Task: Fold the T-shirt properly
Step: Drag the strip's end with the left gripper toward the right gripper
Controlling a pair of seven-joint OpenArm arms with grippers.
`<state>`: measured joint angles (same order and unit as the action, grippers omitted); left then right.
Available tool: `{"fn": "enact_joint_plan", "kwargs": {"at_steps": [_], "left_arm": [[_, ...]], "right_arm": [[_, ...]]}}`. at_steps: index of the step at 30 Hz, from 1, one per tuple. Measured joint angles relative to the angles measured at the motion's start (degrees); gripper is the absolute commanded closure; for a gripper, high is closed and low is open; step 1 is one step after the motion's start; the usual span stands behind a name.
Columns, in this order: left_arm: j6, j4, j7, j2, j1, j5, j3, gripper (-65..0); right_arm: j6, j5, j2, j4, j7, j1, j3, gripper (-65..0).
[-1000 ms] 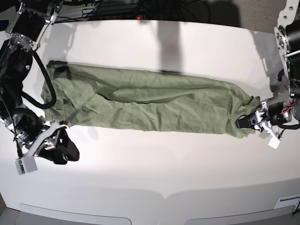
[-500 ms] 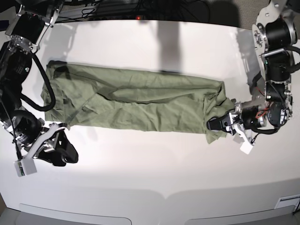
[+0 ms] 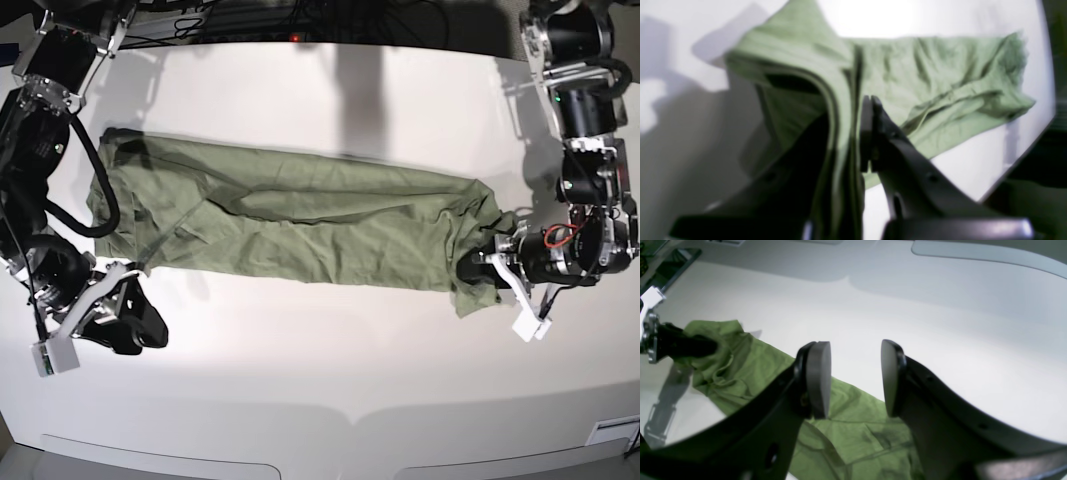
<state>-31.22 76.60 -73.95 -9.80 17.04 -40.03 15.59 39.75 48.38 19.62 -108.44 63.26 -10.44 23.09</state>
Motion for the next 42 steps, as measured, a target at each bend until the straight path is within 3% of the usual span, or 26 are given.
{"fn": "enact_joint_plan", "kwargs": {"at_steps": [4,8,14,23,30,37,42], "left_arm": [[0.2,10.7,0.0,2.0,-2.4,4.5,0.1,0.0],[2.6,16.5,0.7,4.7,-3.9,8.3,0.1,0.0],[2.8,16.6,2.1,10.5,-6.8,11.6,0.1,0.0],[3.2,16.5,8.3,18.4,-8.2,17.7,0.0,0.0],[3.2,16.2,17.6,18.1,-14.3,18.0,-3.4,0.0],[3.2,16.2,21.2,18.2,-18.2,19.1,-5.2,0.0],[5.6,16.2,21.6,18.2,-17.7,19.3,-5.2,0.0]], "right_arm": [[0.0,-0.1,-1.0,0.0,0.0,0.0,0.0,-25.1],[0.0,-0.1,-1.7,0.0,0.2,0.0,0.0,-25.1],[0.0,0.0,-2.8,0.0,0.2,0.0,0.0,-25.1],[0.0,0.0,-2.7,0.0,0.4,0.0,0.0,-25.1],[0.0,0.0,-2.7,0.0,0.4,0.0,0.0,-25.1],[0.0,0.0,-2.7,0.0,0.4,0.0,0.0,-25.1],[0.0,0.0,-2.6,0.0,0.5,0.0,0.0,-25.1]]}}
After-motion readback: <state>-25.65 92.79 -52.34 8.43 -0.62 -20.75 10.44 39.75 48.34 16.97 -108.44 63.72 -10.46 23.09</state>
